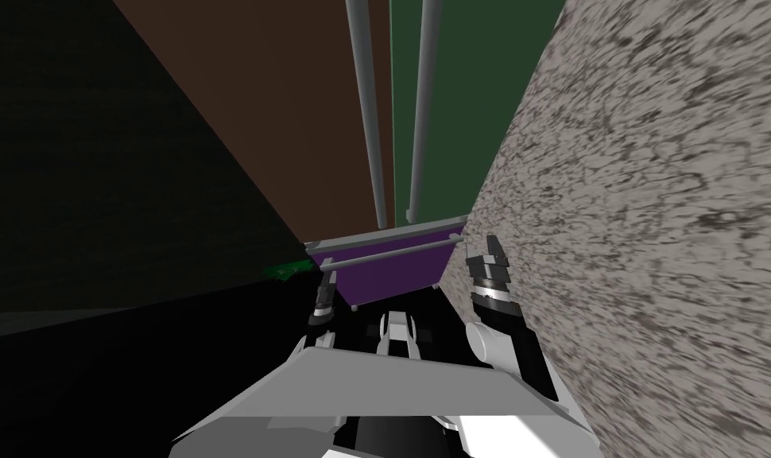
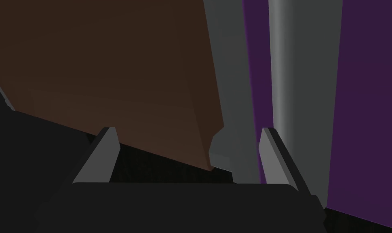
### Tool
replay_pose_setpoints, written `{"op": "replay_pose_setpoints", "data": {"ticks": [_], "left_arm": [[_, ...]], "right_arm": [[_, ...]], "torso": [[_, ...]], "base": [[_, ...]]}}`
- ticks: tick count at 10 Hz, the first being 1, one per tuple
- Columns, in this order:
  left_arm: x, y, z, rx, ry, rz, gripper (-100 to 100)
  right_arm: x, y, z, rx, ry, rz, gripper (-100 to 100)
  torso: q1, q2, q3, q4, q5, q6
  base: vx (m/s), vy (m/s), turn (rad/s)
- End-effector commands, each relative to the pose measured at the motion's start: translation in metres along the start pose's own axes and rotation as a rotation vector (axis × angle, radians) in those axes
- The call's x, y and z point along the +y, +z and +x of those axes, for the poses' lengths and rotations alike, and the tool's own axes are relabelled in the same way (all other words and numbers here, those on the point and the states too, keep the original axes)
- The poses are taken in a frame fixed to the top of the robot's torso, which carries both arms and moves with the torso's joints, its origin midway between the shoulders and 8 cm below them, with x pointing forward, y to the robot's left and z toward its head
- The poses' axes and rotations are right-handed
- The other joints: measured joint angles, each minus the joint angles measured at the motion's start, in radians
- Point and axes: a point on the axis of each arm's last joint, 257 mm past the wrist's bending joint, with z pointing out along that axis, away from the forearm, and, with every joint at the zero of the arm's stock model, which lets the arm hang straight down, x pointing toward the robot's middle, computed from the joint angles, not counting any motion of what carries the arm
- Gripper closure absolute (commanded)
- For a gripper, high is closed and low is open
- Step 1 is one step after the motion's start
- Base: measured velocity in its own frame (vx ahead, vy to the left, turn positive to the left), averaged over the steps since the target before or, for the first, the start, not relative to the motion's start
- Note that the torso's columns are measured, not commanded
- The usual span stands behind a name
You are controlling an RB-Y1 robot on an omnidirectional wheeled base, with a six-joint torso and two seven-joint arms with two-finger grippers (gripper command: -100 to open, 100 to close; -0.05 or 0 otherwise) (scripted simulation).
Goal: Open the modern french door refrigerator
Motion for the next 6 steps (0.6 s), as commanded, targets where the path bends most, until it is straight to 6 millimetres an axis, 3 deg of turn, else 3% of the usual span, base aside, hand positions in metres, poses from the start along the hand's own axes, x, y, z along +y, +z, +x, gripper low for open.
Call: {"op": "replay_pose_setpoints", "data": {"ticks": [1,6], "left_arm": [[0.012,-0.011,0.0,-0.014,-0.011,-0.021,-100],[0.032,-0.035,0.005,-0.055,-0.043,-0.065,-100]], "right_arm": [[0.0,0.0,0.0,0.0,0.0,0.0,0],[0.0,0.0,0.0,0.0,0.0,0.0,0]], "torso": [[0.001,0.002,0.001,0.0,0.0,0.0],[0.0,0.002,0.001,0.001,0.0,0.001]], "base": [[0.068,0.013,0.007],[0.076,0.001,0.013]]}}
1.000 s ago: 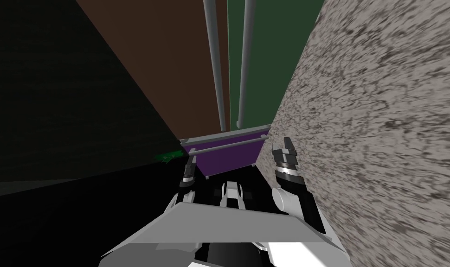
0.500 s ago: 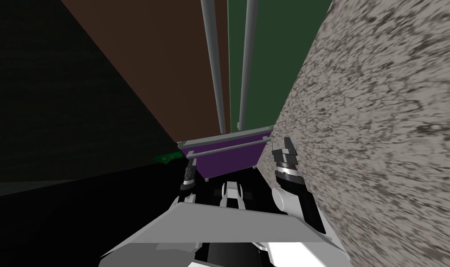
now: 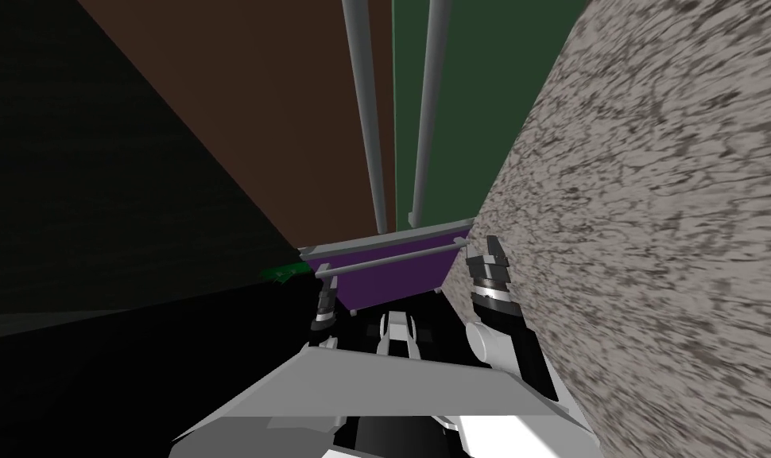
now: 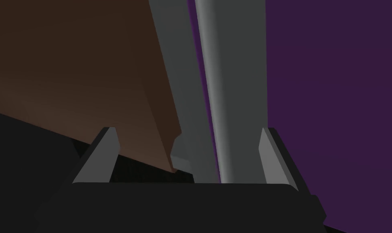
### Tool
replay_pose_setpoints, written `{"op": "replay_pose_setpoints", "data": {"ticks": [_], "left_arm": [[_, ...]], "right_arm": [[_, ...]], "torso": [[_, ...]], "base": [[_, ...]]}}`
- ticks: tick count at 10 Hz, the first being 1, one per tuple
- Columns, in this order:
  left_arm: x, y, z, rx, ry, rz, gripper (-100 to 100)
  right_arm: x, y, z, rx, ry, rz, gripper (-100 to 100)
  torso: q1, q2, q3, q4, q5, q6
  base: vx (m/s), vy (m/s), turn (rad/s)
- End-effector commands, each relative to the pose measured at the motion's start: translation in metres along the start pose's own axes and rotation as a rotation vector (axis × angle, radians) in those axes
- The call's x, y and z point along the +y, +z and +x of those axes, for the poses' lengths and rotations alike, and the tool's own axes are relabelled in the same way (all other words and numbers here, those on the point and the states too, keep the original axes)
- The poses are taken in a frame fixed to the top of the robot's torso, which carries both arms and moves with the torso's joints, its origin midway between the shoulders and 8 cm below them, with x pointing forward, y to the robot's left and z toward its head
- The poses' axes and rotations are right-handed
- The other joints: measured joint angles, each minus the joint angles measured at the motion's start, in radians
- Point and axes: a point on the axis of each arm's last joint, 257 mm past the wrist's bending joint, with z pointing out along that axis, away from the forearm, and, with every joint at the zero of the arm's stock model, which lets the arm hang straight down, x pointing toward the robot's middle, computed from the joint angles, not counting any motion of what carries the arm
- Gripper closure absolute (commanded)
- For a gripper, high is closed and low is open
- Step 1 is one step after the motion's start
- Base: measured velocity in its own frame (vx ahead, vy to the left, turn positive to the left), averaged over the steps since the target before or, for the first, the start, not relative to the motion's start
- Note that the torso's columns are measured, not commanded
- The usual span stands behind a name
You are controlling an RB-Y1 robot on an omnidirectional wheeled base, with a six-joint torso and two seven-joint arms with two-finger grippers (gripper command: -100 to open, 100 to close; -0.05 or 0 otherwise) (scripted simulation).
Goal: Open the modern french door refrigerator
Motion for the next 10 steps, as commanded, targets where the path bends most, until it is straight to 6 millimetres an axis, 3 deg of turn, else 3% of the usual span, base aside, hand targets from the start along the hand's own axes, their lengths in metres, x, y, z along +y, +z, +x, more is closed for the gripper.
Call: {"op": "replay_pose_setpoints", "data": {"ticks": [1,6,10], "left_arm": [[0.011,-0.015,0.004,-0.027,-0.023,-0.026,-100],[0.023,-0.037,0.024,-0.097,-0.088,-0.068,-100],[0.028,-0.007,0.018,-0.084,-0.084,-0.062,-100]], "right_arm": [[0.0,0.0,0.0,0.0,0.0,0.0,0],[0.0,0.0,0.0,0.0,0.0,0.0,0],[0.0,0.0,0.0,0.0,0.0,0.0,0]], "torso": [[0.001,-0.001,0.0,0.0,0.0,0.0],[0.0,0.0,0.0,0.0,0.0,0.0],[-0.001,0.001,0.001,0.0,0.0,0.0]], "base": [[0.07,0.004,0.013],[0.069,-0.001,0.01],[-0.01,-0.011,0.017]]}}
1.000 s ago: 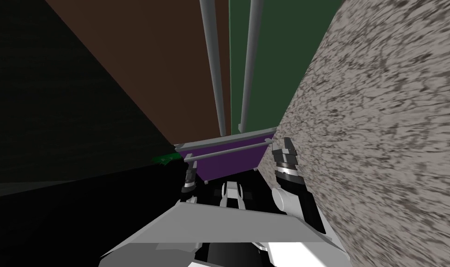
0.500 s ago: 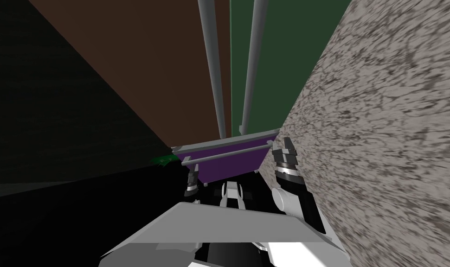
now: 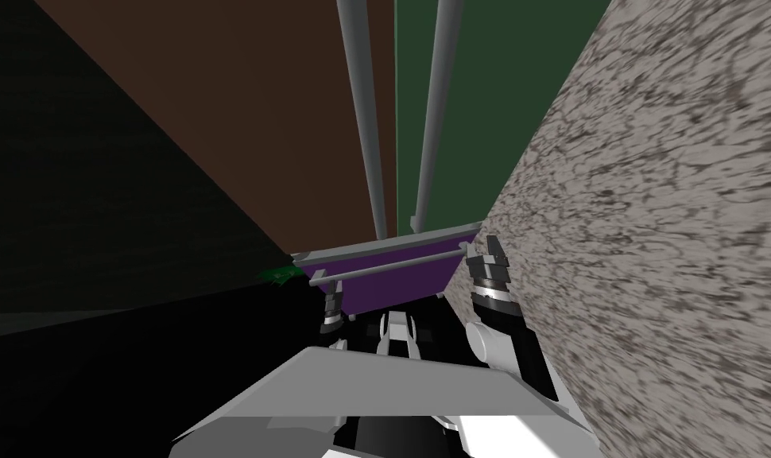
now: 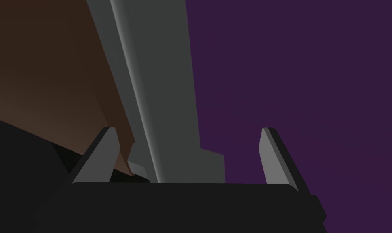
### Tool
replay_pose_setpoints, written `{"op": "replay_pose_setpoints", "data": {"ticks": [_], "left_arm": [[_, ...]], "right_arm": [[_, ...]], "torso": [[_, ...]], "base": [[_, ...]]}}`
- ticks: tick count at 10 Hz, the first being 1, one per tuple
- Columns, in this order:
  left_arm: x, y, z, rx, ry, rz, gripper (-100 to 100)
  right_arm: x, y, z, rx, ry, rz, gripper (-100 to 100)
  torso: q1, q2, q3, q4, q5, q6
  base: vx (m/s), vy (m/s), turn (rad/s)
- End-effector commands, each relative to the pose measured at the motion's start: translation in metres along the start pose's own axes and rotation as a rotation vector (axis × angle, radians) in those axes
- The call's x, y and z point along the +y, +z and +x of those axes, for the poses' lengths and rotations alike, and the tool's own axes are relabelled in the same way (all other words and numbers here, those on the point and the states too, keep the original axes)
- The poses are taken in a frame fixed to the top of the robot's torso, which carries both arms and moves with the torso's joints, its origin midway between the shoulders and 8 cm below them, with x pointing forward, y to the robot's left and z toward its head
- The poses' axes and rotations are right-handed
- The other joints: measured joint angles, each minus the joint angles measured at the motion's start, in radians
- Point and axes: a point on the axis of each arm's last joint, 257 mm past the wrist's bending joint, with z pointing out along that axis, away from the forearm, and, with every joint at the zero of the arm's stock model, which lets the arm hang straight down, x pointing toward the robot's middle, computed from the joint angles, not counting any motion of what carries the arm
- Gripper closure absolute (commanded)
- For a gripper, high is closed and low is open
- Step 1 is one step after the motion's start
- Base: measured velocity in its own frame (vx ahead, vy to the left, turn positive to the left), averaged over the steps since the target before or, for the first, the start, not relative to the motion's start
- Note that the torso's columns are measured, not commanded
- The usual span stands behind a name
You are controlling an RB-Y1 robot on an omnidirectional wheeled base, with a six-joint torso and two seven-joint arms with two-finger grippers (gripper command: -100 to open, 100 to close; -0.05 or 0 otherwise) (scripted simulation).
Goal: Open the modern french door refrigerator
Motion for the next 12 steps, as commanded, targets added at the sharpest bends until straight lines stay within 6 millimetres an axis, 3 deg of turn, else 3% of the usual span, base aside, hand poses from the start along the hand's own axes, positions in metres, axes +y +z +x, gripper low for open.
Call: {"op": "replay_pose_setpoints", "data": {"ticks": [1,3,4,5,10,12], "left_arm": [[0.003,0.017,-0.001,0.004,-0.002,-0.002,-100],[0.004,0.032,-0.001,0.007,-0.004,-0.002,-100],[0.002,0.027,-0.001,0.005,-0.003,0.001,-100],[0.003,0.017,-0.001,0.004,-0.002,-0.002,100],[0.001,-0.011,0.001,-0.002,0.001,-0.003,100],[-0.005,0.008,0.0,0.003,-0.003,0.028,100]], "right_arm": [[0.0,0.0,0.0,0.0,0.0,0.0,0],[0.0,0.0,0.0,0.0,0.0,0.0,0],[0.0,0.0,0.0,0.0,0.0,0.0,0],[0.0,0.0,0.0,0.0,0.0,0.0,0],[0.0,0.0,0.0,0.0,0.0,0.0,0],[0.0,0.0,0.0,0.0,0.0,0.0,0]], "torso": [[0.0,-0.001,-0.001,0.0,0.0,0.0],[0.001,-0.003,-0.002,-0.001,0.0,0.0],[0.001,-0.003,-0.002,-0.001,0.0,0.0],[0.001,-0.003,-0.002,-0.001,0.0,0.0],[0.007,-0.011,-0.004,-0.009,0.008,0.001],[0.008,-0.011,-0.005,-0.008,0.007,0.001]], "base": [[-0.025,-0.019,0.013],[-0.014,-0.016,0.016],[-0.007,-0.008,0.004],[0.012,0.011,-0.023],[0.016,0.015,-0.014],[-0.033,-0.015,0.015]]}}
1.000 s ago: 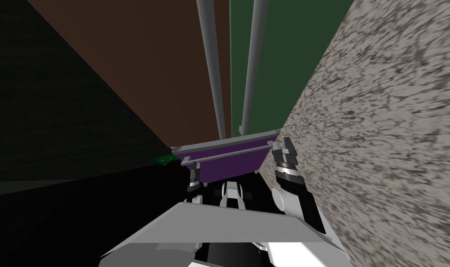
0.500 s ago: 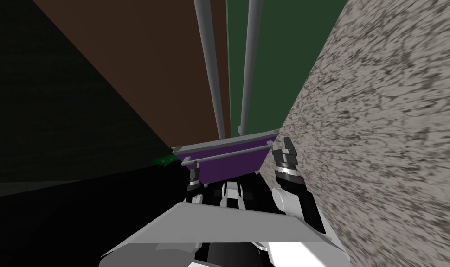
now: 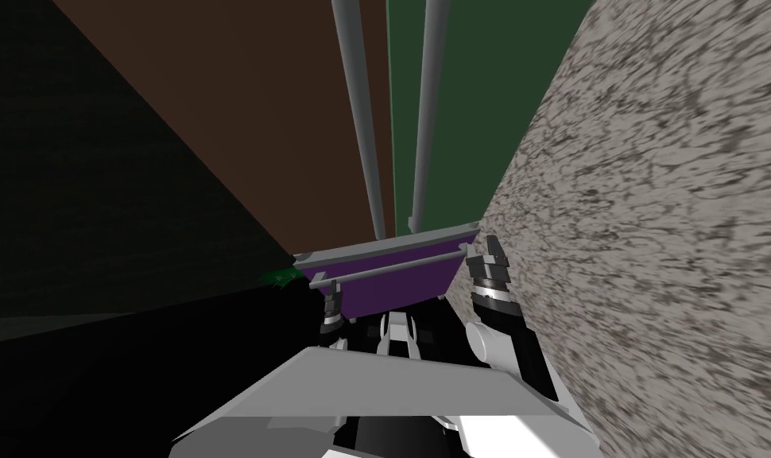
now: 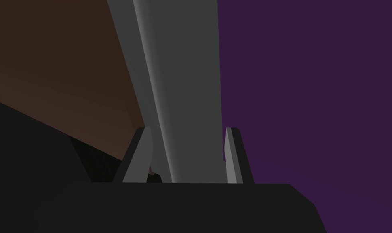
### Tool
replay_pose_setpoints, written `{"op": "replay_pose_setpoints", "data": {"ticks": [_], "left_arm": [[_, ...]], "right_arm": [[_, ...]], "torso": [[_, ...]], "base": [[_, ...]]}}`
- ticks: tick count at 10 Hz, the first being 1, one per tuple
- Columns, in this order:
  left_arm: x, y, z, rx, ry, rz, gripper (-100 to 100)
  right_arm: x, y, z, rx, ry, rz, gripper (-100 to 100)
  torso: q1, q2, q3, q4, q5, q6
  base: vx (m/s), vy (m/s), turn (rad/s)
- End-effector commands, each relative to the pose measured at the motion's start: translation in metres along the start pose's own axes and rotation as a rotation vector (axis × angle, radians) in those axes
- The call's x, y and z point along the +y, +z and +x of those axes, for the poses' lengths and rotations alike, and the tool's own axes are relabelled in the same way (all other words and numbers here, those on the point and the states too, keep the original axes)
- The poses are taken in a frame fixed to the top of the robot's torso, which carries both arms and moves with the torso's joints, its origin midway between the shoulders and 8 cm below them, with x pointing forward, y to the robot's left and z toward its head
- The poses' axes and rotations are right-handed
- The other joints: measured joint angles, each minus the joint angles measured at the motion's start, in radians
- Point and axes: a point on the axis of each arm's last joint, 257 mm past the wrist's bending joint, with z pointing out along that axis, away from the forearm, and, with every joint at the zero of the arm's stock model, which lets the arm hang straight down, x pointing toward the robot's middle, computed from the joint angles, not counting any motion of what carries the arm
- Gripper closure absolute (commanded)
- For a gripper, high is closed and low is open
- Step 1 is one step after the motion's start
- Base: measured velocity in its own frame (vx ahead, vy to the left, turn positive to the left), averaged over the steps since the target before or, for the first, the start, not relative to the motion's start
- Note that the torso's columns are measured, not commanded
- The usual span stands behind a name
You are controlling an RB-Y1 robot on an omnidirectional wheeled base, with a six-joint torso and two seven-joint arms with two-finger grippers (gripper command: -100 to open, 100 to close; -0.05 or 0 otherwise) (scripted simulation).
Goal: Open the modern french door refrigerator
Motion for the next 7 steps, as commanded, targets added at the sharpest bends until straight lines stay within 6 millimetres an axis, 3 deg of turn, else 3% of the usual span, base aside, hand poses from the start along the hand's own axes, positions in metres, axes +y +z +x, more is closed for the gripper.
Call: {"op": "replay_pose_setpoints", "data": {"ticks": [1,7], "left_arm": [[0.005,0.01,0.0,0.007,-0.002,-0.017,100],[0.016,0.029,0.0,0.022,-0.005,-0.052,100]], "right_arm": [[0.0,0.0,0.0,0.0,0.0,0.0,0],[0.0,0.0,0.0,0.0,0.0,0.0,0]], "torso": [[-0.003,0.006,0.003,0.002,-0.002,-0.001],[-0.005,0.004,0.001,0.004,-0.005,0.0]], "base": [[-0.135,-0.042,0.03],[-0.113,-0.041,0.024]]}}
